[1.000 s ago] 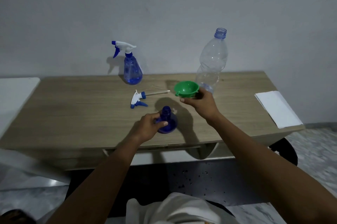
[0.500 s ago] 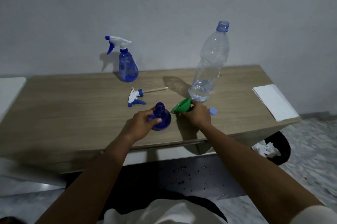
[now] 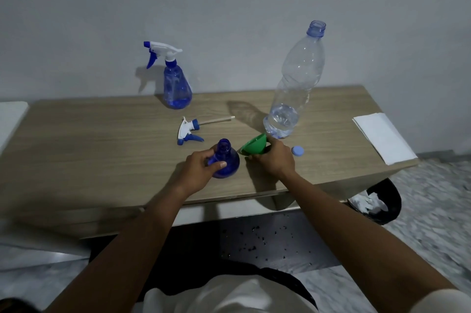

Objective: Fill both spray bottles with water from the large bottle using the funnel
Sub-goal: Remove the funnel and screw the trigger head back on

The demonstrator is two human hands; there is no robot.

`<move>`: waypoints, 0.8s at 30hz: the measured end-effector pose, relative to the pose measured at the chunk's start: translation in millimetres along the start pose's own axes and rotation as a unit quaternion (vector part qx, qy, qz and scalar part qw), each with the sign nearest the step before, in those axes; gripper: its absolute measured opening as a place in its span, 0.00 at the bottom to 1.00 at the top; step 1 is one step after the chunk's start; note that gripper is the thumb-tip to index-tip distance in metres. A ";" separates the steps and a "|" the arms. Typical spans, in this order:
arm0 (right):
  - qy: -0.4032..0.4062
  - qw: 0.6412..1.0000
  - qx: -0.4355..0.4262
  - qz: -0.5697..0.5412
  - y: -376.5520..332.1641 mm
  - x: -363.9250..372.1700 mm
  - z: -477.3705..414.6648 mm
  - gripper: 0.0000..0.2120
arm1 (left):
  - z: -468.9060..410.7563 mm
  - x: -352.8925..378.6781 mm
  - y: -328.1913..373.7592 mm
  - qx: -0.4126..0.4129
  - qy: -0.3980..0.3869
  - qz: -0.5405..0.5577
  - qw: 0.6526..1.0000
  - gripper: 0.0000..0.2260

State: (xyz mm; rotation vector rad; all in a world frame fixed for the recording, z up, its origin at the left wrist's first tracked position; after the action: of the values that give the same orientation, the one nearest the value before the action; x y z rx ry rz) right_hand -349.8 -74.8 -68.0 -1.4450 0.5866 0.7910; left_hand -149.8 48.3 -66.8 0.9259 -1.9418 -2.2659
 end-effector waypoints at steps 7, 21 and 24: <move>0.004 0.999 -0.021 -0.038 1.4 -7.6 4.8 0.42 | 2.5 -2.4 3.4 -0.003 0.003 -0.005 1.000 0.13; 0.087 0.978 -0.180 -0.067 -84.8 0.1 -22.1 0.15 | 6.8 -28.2 0.4 -0.001 0.060 -0.041 0.997 0.14; 0.005 0.974 -0.225 -0.002 -115.5 23.8 -40.4 0.16 | 9.1 -37.6 -0.6 0.005 0.061 -0.042 0.997 0.14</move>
State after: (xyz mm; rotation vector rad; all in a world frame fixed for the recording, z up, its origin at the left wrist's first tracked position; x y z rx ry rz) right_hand -241.4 -106.9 -15.6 -1.8617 0.4258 0.9550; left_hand -122.6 71.0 -51.0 1.1405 -1.9000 -2.1862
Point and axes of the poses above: each hand's wrist, its own z-axis away from the middle knuckle, its own x-axis out of the palm, y = z × x, the point moved 3 cm from there along -z, towards the middle knuckle, and after that the axes turned 13 degrees about y, right-handed, at the moved point
